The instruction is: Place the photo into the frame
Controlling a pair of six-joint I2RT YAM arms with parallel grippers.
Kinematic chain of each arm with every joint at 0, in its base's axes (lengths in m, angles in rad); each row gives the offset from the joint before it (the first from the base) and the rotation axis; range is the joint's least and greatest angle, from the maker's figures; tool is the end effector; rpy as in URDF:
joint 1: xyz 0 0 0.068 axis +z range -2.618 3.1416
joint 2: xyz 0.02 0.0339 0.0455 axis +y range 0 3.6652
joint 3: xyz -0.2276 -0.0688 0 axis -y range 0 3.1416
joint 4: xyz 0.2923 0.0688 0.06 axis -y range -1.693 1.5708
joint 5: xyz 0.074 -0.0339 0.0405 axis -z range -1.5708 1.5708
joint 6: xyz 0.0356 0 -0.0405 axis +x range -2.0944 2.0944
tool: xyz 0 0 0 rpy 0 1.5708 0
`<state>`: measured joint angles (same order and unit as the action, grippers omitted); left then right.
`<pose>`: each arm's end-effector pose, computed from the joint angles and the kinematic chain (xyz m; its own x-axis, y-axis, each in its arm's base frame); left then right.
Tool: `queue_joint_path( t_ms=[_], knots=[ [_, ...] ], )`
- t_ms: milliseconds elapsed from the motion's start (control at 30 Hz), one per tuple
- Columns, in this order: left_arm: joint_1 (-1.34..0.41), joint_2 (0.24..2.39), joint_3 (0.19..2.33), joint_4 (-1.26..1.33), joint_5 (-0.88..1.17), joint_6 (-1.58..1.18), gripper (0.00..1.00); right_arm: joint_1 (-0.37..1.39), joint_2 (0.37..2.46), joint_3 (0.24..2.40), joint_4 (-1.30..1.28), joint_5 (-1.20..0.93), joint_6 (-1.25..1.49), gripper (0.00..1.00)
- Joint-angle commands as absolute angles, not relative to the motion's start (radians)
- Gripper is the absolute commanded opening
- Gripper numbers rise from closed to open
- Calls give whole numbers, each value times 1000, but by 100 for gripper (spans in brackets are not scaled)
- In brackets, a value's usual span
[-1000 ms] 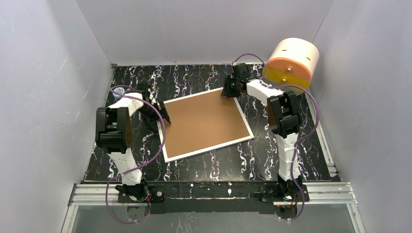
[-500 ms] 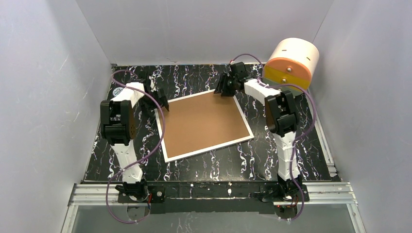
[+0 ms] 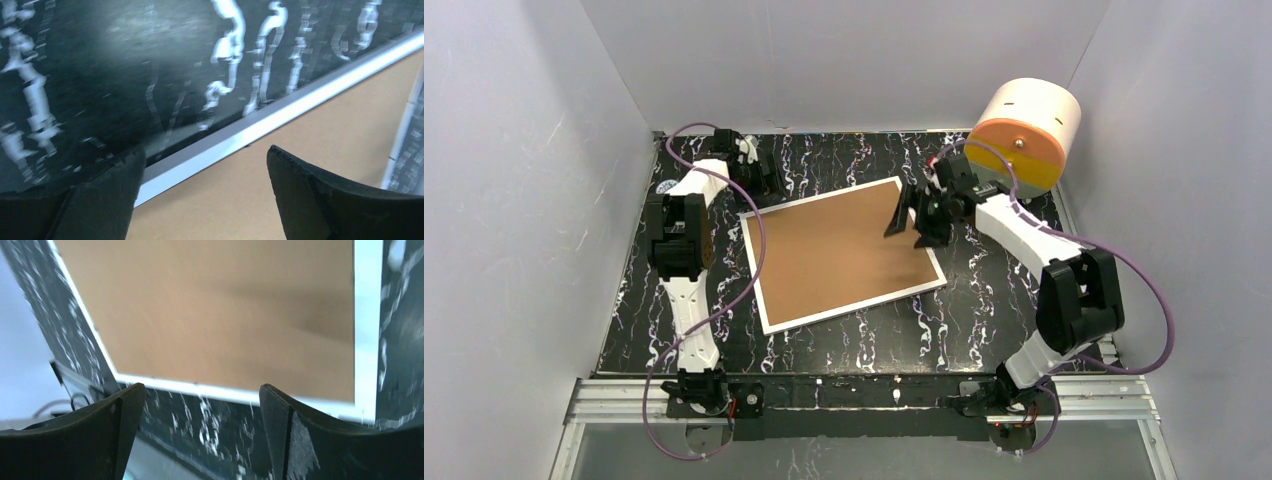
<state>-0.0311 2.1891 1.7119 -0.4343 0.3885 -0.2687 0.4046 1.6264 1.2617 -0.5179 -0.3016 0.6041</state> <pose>0.5040 -0.0292 0.1335 -0.8309 -0.2200 -0.5111 0.0416 0.8914 -0.4513 0.3596 0.1655 0.2091 -0.8964 0.2062 -0.3924 -0.0488 0.8340 0.5496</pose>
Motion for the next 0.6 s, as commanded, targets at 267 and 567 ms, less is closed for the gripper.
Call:
queue_joint_path(
  t_ms=[267,567],
  knots=[
    [-41,2227,1711,-443,540,-169,92,326,1567,946,-613,-552,572,98],
    [-40,2129,1599,-469,541,-208,88,323,1693,994,-526,-408,604,97]
  ],
)
